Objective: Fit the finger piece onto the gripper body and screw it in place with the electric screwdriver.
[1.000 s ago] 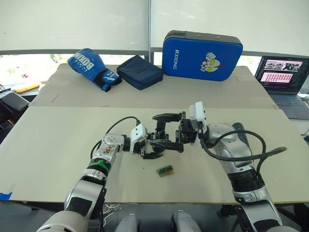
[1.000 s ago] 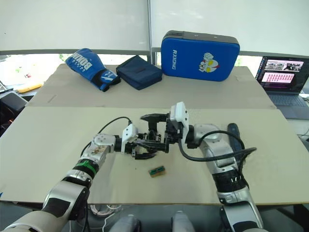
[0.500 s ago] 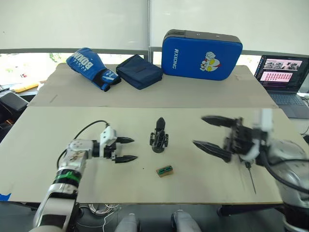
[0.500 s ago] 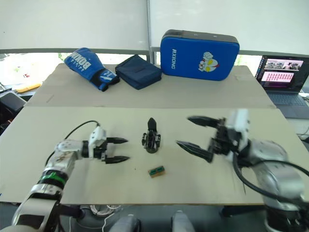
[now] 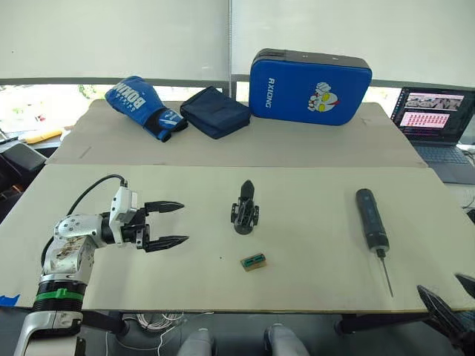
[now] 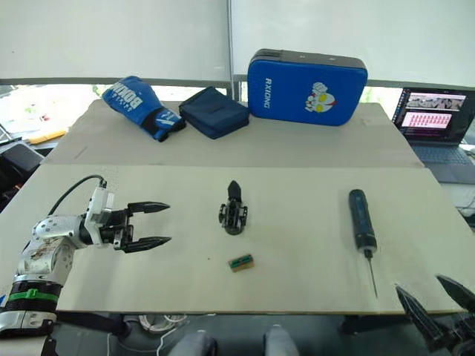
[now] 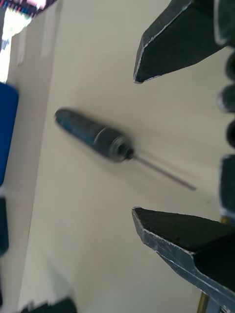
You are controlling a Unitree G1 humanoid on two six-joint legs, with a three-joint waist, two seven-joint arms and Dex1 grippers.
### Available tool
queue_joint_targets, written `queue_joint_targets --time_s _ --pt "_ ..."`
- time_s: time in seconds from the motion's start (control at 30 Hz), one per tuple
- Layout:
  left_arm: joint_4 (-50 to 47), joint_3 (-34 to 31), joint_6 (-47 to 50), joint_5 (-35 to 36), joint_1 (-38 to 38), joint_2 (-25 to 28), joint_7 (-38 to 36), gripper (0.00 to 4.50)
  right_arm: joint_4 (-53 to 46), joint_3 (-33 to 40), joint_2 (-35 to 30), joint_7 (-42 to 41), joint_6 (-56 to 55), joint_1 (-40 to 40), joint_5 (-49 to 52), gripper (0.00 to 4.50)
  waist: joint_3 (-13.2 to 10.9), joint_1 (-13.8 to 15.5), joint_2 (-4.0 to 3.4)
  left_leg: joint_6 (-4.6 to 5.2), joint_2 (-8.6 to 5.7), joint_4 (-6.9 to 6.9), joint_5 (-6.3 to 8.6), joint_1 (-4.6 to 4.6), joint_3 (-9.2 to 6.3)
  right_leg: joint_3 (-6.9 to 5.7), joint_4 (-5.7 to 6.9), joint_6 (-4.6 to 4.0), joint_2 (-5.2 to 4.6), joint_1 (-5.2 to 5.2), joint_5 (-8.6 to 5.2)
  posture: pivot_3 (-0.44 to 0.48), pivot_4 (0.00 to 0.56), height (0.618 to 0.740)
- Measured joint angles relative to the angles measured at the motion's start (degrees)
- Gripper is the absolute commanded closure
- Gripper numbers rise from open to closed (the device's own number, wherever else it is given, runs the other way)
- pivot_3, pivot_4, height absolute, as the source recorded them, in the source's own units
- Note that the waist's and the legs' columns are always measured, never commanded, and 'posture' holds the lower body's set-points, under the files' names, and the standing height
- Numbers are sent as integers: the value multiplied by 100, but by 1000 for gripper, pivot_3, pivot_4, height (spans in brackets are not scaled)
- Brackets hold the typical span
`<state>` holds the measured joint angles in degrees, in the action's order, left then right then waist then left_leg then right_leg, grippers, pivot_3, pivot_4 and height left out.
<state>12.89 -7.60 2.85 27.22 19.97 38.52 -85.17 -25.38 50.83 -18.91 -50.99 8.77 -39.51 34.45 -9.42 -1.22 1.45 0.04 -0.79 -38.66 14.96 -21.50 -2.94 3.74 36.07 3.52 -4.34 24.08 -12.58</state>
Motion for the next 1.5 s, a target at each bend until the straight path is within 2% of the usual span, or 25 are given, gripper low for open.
queue_joint_targets --time_s 0.1,0.13,0.17,0.23,0.27,0.3,0.33,0.43,0.53,0.7,0.93,1.13,1.23,1.4,1.43,1.5 --pt "-234 2 75 45 -34 -22 70 14 -209 -5 -35 429 85 66 108 0 3 -18 -5 0 3 2 0 8 5 4 0 1 2 -3 -1 0 150 740" --pt "-269 5 104 66 -53 -34 95 14 -307 -22 -175 568 205 144 204 0 3 -21 -8 0 3 2 0 9 7 5 0 1 1 -3 -1 0 150 740" --pt "-331 37 112 90 -58 -88 140 14 -485 -25 -595 898 514 383 339 0 3 -11 -8 0 -6 2 0 8 13 7 0 1 1 -4 -1 0 150 740" --pt "-340 29 113 109 -85 -93 148 14 -584 -44 -776 1124 821 480 444 0 3 14 -8 0 -15 2 0 8 7 5 -1 1 10 -6 -3 0 150 740" --pt "-371 25 195 169 -109 -164 214 14 -561 -172 -1648 1651 1942 766 538 0 4 10 -12 0 -18 -4 0 2 8 11 3 -29 -6 -2 17 0 150 740" --pt "-468 55 309 236 -101 -241 273 14 -445 -294 -2388 1901 2721 963 649 0 0 1 -11 1 -24 -8 -1 2 12 30 1 -23 -14 -2 25 0 150 740" --pt "-621 113 396 280 -72 -305 336 14 -347 -345 -2875 2063 3347 1259 819 0 0 7 -8 2 -30 -12 -2 -5 20 29 -10 -20 -6 -6 28 0 150 740" --pt "-853 156 506 372 -62 -416 488 14 73 -713 -3527 2314 4330 2249 1118 0 -4 42 17 3 -20 -9 -1 -13 8 7 -14 -24 14 -4 25 0 150 740" --pt "-1076 214 536 381 -132 -545 693 14 848 -1182 -3702 2520 4870 3148 1131 0 -5 90 12 4 -27 -8 -1 -30 3 1 -15 -23 5 6 25 0 150 740" --pt "-1471 349 748 468 -363 -561 796 14 2333 -2500 -3745 2666 5263 4819 641 0 -5 13 12 8 -29 -19 2 -35 14 14 -22 -16 -1 7 31 0 150 740" --pt "-1593 421 814 476 -457 -579 910 14 3539 -3649 -3520 2360 5012 6003 -126 0 -5 19 6 8 -28 -16 2 -33 12 11 -19 -18 3 9 32 0 150 740" --pt "-1605 454 836 474 -438 -589 960 14 3960 -3989 -3308 2150 4892 6350 -477 0 -5 51 6 8 -32 -19 2 -36 10 9 -20 -17 -2 11 32 0 150 740" --pt "-1601 476 833 465 -410 -590 936 0 3922 -4052 -3313 2028 4947 6347 -520 866 -5 52 6 8 -32 -19 2 -34 9 8 -20 -17 -2 9 32 0 150 740" --pt "-1466 533 820 447 -282 -590 846 0 3295 -4053 -3328 1896 5479 6123 -441 2548 -5 66 5 8 -30 -19 2 -36 0 -1 -19 -18 0 9 32 0 150 740" --pt "-1431 538 811 445 -260 -590 821 0 3171 -4042 -3328 1909 5566 6090 -438 2740 -4 64 5 8 -32 -19 2 -36 0 -1 -19 -18 -2 10 32 0 150 740" --pt "-1401 545 780 443 -252 -589 779 0 2945 -3960 -3328 1955 5743 5978 -427 2739 -4 68 5 8 -31 -19 2 -38 0 -2 -19 -18 -2 10 32 0 150 740"
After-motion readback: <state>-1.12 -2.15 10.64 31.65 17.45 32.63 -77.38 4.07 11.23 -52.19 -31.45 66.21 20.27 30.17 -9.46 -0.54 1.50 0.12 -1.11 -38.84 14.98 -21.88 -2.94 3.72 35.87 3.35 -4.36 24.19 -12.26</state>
